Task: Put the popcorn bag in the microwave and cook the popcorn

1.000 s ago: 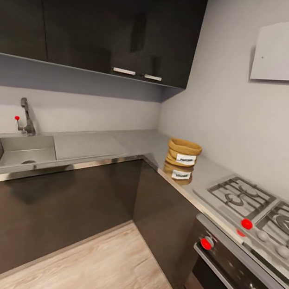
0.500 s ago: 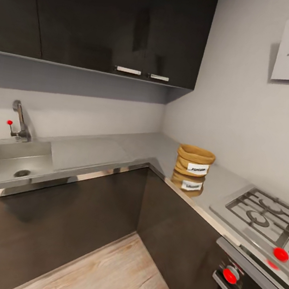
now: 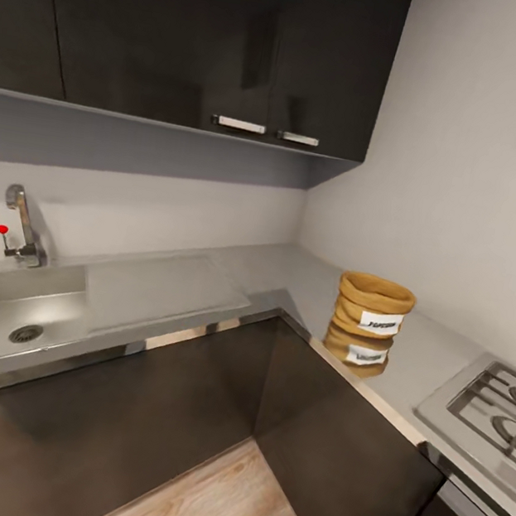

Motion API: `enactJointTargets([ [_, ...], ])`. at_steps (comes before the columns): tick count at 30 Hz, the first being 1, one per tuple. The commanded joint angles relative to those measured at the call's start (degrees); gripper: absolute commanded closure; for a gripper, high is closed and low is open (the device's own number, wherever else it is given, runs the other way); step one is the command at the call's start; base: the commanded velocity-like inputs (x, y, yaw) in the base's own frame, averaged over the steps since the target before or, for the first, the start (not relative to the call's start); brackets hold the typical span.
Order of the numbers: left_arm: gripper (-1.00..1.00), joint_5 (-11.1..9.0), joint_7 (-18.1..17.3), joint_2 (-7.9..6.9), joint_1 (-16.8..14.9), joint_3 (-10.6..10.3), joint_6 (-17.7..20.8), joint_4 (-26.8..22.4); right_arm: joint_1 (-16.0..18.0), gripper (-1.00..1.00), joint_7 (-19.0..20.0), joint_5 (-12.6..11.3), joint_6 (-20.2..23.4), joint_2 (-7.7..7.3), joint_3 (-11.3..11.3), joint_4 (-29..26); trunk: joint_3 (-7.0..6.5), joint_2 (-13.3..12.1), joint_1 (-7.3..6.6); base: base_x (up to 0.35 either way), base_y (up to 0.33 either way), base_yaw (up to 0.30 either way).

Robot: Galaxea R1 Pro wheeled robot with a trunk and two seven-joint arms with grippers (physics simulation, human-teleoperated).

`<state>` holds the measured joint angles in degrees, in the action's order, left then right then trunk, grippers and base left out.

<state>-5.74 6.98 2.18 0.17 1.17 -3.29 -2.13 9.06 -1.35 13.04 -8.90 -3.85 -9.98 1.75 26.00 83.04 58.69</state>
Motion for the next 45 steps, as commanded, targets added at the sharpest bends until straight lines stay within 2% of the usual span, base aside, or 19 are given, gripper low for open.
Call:
enactJointTargets([
  [1,-1.00,-0.6,0.0,0.02,0.0,0.1,-0.1,-0.1,0.1,-1.00,-0.2,0.6,-0.3,0.01,-0.5,0.2,0.05,0.0,0.03,0.318,0.159,0.000],
  [23,-1.00,-0.5,0.0,0.02,0.0,0.1,-0.4,-0.1,0.1,-1.00,-0.2,0.5,-0.6,0.07,-0.6,0.3,0.05,0.0,0.03,0.318,0.123,-0.003],
  [28,-1.00,-0.5,0.0,0.02,0.0,0.1,-0.6,-0.1,0.1,-1.00,-0.2,0.4,-0.4,0.15,-0.5,0.3,0.05,0.0,0.03,0.251,0.061,-0.199],
  [45,-1.00,-0.4,0.1,0.09,0.0,0.1,-0.7,-0.1,0.1,-1.00,-0.3,0.3,-0.4,0.00,-0.6,0.2,0.05,0.0,0.03,0.007,0.001,-0.276],
])
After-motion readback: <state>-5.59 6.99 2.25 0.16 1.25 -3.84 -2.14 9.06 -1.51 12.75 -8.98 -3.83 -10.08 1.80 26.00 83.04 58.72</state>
